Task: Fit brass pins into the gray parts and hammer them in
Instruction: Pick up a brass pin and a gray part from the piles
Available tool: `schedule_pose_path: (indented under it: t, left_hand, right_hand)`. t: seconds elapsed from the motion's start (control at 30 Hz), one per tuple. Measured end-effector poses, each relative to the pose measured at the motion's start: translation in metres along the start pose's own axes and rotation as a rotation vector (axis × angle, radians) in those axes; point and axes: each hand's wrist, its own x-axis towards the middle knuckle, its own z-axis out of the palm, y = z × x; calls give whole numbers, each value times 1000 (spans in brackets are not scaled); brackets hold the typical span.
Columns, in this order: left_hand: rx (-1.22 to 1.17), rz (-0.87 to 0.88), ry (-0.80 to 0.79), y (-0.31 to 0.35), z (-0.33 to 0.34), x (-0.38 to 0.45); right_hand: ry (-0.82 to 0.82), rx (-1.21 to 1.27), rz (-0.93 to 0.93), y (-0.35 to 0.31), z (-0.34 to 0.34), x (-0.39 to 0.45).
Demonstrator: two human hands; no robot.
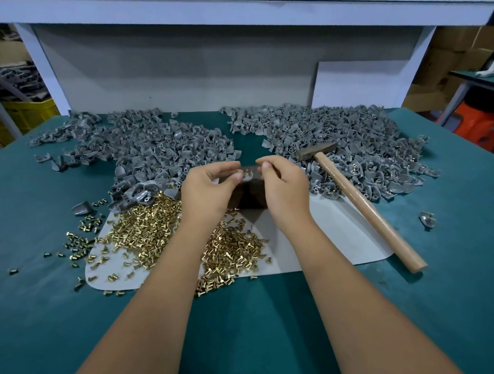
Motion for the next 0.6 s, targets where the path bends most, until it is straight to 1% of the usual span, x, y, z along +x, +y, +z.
schedule_pose_path:
  t: [0.2, 0.33, 0.4, 0.5, 0.6]
  left_hand:
    - [-88, -61, -25, -2, -1, 1]
    - [-100, -67, -35, -5, -1, 1]
    - [-89, -51, -42, -6, 0, 1]
    - [-41, -9, -60, -6, 0, 0]
    - [-16, 14, -59, -7, 2, 0]
  right_hand:
    - [12, 98, 60, -1, 1, 1]
    - [1, 97, 63, -3, 0, 0]
    - [-24, 65, 43, -3, 0, 1]
    - [-85, -62, -22, -1, 0, 1]
    - [-89, -130, -72, 0, 1, 1]
